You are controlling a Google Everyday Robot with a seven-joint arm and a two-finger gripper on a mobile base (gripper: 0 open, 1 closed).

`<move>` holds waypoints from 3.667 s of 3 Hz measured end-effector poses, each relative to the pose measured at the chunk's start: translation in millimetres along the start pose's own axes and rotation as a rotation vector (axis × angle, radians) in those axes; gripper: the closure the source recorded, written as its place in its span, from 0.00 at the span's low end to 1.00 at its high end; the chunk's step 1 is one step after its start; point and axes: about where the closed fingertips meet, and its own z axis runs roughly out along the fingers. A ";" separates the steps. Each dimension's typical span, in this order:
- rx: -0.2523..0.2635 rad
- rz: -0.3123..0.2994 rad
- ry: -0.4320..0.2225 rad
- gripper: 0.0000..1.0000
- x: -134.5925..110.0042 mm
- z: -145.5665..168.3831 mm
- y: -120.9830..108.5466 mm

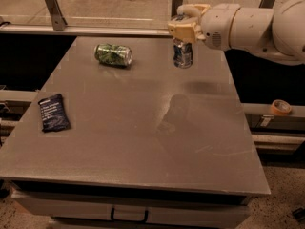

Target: Place redbull can upright

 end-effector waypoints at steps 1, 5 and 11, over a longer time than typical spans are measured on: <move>-0.057 -0.154 -0.003 1.00 17.2 -3.1 5.3; -0.063 -0.147 -0.083 0.61 71.4 -9.0 1.0; 0.269 -0.535 0.016 0.00 -92.5 -129.5 2.6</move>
Offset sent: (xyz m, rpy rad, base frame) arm 0.0011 -0.0296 -0.0563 -0.1013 -0.2044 0.1462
